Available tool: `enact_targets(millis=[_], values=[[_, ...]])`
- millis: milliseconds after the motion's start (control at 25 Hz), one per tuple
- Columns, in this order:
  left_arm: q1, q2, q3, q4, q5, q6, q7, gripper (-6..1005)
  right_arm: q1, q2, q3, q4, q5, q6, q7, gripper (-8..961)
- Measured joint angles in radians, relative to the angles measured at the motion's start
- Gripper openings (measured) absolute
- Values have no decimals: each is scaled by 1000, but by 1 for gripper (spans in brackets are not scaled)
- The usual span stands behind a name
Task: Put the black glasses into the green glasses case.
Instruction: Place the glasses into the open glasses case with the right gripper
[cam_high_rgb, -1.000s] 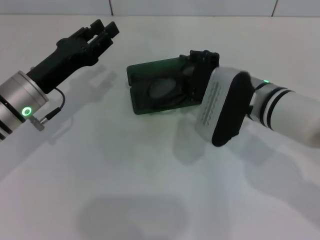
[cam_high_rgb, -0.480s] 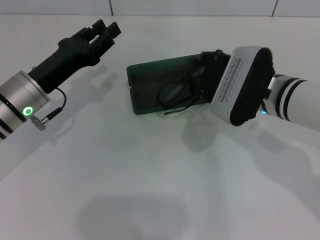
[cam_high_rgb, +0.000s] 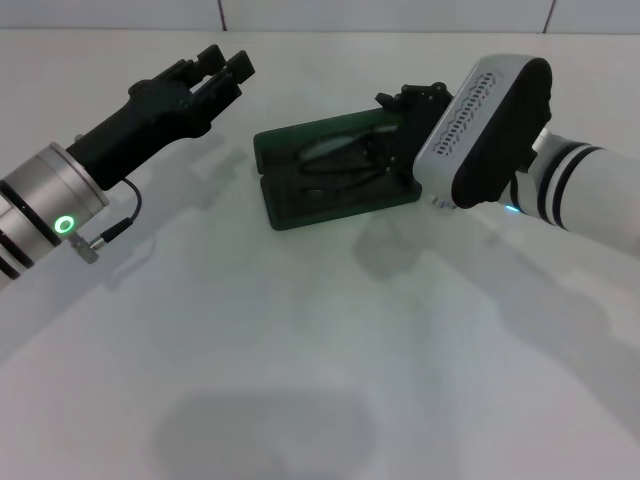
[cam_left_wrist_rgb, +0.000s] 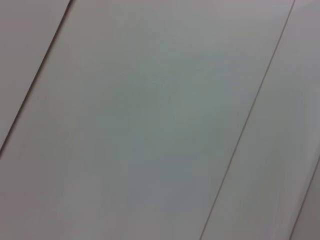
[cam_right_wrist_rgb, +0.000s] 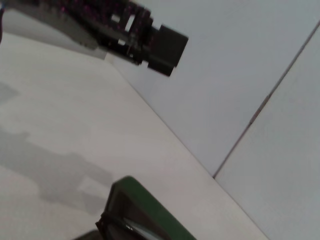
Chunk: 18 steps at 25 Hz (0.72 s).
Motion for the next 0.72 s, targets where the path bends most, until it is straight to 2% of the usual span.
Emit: enact_targets(millis=[240,520,720], values=[[-1,0,4,0,0,0,-2,503,15,0,-4,-4,27,7,0,434],[-4,1,4,1,-3,1,-5,503,92,0,-35,82,111,12,0,436],[5,7,-17,10,-65,1,-5,503,93,0,-42,86,116,12,-3,437]])
